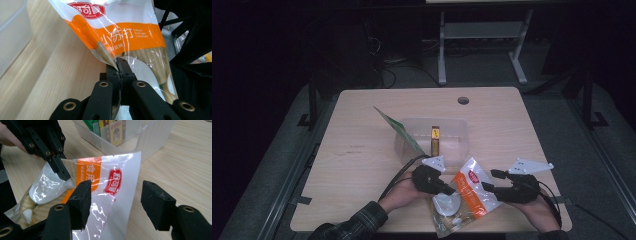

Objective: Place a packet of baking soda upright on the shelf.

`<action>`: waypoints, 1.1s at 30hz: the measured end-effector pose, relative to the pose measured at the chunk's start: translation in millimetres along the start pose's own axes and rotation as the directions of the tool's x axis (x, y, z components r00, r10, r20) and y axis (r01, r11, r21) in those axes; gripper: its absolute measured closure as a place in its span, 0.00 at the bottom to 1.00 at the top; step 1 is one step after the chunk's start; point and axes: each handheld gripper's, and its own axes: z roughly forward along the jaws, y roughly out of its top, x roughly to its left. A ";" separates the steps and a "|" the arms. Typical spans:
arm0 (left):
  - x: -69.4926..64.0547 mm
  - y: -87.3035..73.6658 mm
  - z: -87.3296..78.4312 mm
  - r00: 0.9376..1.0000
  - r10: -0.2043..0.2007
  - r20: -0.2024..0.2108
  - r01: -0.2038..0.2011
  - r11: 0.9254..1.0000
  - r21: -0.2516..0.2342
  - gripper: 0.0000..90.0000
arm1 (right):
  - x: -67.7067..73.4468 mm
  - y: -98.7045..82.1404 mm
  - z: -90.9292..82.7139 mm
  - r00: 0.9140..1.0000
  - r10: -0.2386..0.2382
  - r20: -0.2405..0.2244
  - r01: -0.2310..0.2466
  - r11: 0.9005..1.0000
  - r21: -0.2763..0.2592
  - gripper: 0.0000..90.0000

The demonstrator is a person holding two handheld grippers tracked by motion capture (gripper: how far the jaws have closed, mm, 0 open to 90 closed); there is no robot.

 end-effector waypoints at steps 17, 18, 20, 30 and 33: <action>-8.2 9.4 -40.4 0.991 0.011 -0.132 -0.030 0.989 -0.147 1.00 | 0.1 2.5 -4.2 1.000 0.011 -0.013 -0.012 0.998 -0.054 0.37; -9.4 9.6 -42.2 0.990 0.013 -0.144 -0.036 0.987 -0.157 1.00 | -0.1 2.6 -4.0 1.000 0.015 -0.020 -0.016 0.998 -0.054 0.37; -11.0 10.5 -47.5 0.988 0.013 -0.155 -0.039 0.985 -0.167 1.00 | 0.0 2.6 -3.6 0.999 0.019 -0.031 -0.021 0.998 -0.059 0.36; -10.8 10.0 -71.9 0.981 -0.010 -0.192 -0.035 0.972 -0.230 1.00 | 0.5 2.8 4.9 0.995 0.040 -0.092 -0.046 0.997 -0.063 0.34; -11.0 10.1 -76.3 0.981 -0.017 -0.196 -0.032 0.968 -0.247 1.00 | 1.3 3.6 11.6 0.992 0.040 -0.123 -0.047 0.997 -0.058 0.34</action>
